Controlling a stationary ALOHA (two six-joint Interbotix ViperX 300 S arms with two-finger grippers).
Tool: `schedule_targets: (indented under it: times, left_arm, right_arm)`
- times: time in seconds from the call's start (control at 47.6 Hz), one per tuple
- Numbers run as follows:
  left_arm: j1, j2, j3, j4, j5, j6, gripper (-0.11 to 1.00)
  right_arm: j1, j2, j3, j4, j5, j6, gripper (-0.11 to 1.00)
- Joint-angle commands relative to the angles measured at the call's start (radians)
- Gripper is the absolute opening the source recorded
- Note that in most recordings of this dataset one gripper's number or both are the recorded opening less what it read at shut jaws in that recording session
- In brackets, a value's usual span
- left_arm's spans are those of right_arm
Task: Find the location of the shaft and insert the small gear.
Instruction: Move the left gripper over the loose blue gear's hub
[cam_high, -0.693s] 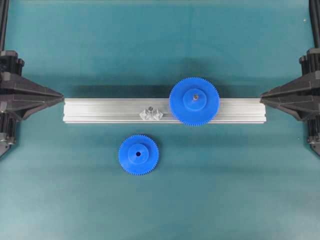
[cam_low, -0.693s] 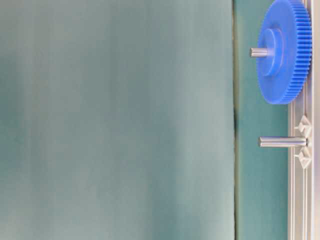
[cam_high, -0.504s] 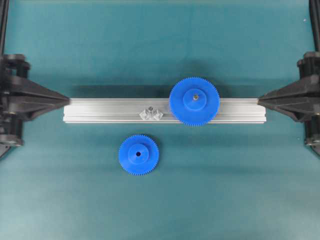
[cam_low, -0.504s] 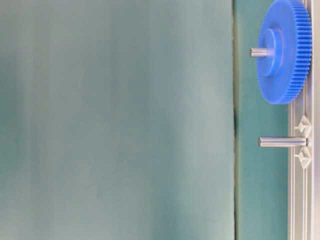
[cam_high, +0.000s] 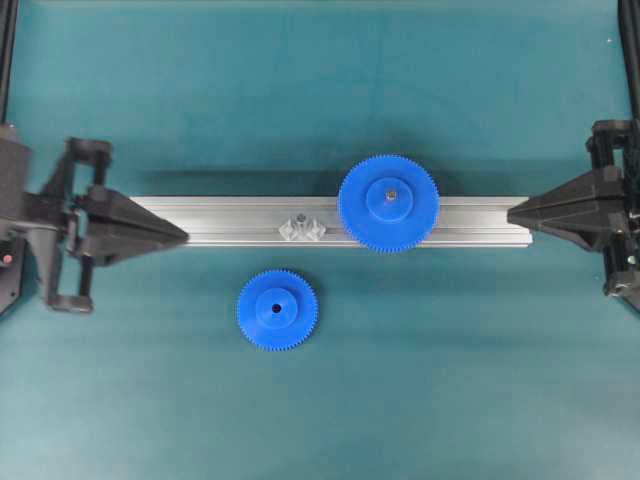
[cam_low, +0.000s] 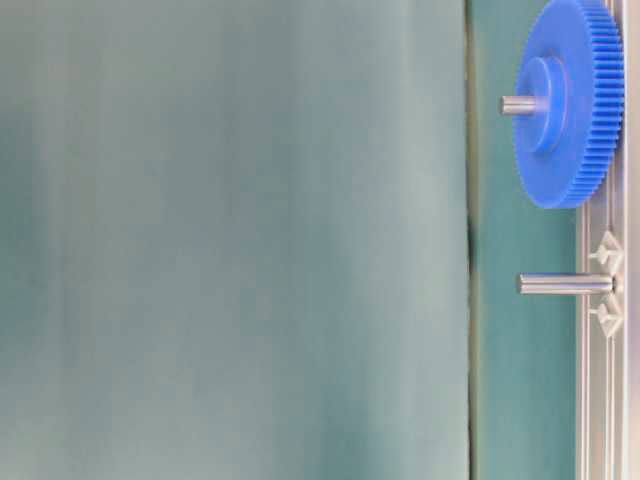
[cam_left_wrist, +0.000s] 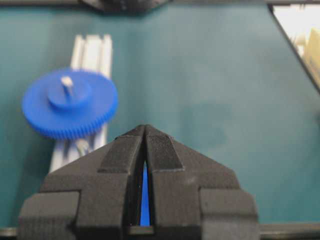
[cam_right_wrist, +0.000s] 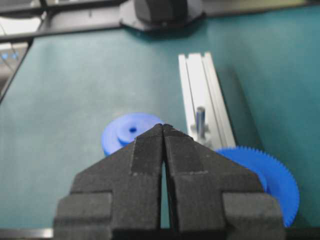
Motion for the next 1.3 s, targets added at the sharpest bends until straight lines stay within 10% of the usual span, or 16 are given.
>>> schedule_targets:
  times: [0.0, 1.282]
  left_arm:
    - [-0.009, 0.028, -0.051, 0.003, 0.043, -0.003, 0.01]
    - [-0.057, 0.479, -0.38, 0.002, 0.431, -0.046, 0.01]
  right_arm:
    - [-0.002, 0.011, -0.011, 0.0, 0.011, 0.011, -0.01]
    - [-0.034, 0.008, -0.006, 0.0, 0.069, 0.011, -0.01]
